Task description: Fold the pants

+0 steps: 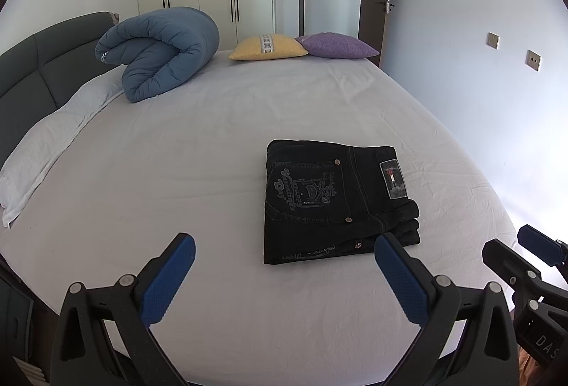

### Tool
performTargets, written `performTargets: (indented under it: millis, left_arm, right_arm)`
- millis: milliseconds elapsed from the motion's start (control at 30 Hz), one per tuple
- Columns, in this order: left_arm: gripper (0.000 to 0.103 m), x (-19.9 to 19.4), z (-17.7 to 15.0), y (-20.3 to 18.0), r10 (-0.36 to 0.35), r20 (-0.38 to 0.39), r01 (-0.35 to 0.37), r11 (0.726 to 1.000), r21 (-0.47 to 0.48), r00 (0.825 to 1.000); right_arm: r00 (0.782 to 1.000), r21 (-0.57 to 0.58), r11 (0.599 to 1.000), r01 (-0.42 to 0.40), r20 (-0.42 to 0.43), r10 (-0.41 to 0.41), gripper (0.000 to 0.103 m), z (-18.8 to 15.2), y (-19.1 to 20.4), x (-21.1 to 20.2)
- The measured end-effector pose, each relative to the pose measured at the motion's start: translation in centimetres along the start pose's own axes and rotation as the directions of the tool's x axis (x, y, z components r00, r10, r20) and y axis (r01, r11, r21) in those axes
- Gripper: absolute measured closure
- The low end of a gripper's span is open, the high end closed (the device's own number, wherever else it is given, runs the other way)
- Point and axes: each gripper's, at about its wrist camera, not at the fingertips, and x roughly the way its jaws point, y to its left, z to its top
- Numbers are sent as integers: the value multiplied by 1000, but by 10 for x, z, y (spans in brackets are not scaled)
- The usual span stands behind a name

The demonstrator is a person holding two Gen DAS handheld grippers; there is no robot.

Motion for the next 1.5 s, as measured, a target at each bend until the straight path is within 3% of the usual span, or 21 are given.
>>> performTargets:
  millis: [1500]
  left_arm:
    - [0,8,-11,-2,2,-35,-2,1000,-17,999]
  right_arm:
    - [1000,3,1000,-7,-21,7,42,-3,4,12]
